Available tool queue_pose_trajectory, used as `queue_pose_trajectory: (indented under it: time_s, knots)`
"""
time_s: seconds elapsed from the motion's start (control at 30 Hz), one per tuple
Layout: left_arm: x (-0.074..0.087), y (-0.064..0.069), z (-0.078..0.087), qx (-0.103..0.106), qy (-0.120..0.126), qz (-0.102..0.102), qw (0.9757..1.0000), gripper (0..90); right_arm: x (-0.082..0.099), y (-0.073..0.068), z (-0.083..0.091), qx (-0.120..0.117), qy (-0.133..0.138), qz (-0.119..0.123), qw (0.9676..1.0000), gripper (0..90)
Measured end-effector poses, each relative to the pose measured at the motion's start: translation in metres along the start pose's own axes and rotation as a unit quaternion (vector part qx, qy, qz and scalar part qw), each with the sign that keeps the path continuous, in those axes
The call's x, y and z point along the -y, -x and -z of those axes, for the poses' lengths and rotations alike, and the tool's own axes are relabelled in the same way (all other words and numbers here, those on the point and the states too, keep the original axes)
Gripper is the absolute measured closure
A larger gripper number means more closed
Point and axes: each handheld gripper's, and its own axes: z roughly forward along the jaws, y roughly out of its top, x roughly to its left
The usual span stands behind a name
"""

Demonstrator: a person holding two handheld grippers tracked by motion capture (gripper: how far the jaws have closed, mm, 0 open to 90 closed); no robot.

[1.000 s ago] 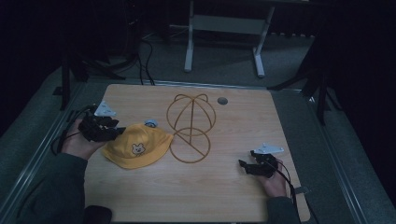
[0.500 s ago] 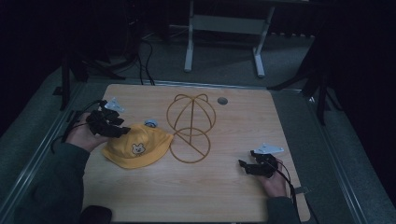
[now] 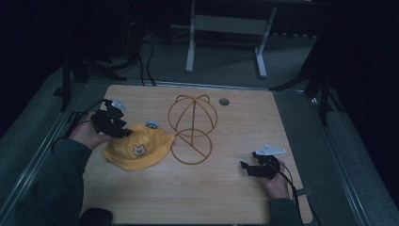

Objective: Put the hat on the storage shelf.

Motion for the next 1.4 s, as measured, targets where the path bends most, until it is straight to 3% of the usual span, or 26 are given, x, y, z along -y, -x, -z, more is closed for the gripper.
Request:
queue_pose_trajectory:
  time_s: [0.53,0.9,1.2,1.4]
  knots:
    - [-0.012,-0.004,-0.008,0.007,-0.038,-0.002,0.9992,55.7,0.0,0.0,0.0,-0.001,0.0,0.001,1.0,28.4]
    - [-0.022,-0.004,-0.024,0.019,-0.074,-0.013,0.997,55.5,0.0,0.0,0.0,-0.001,0.0,0.002,1.0,28.2]
    - [-0.033,-0.003,-0.035,0.031,-0.11,-0.031,0.993,55.0,0.0,0.0,0.0,-0.001,0.0,0.002,1.0,28.0]
    - [-0.036,-0.005,-0.044,0.036,-0.142,-0.037,0.9885,55.8,0.0,0.0,0.0,-0.001,0.0,0.003,1.0,28.0]
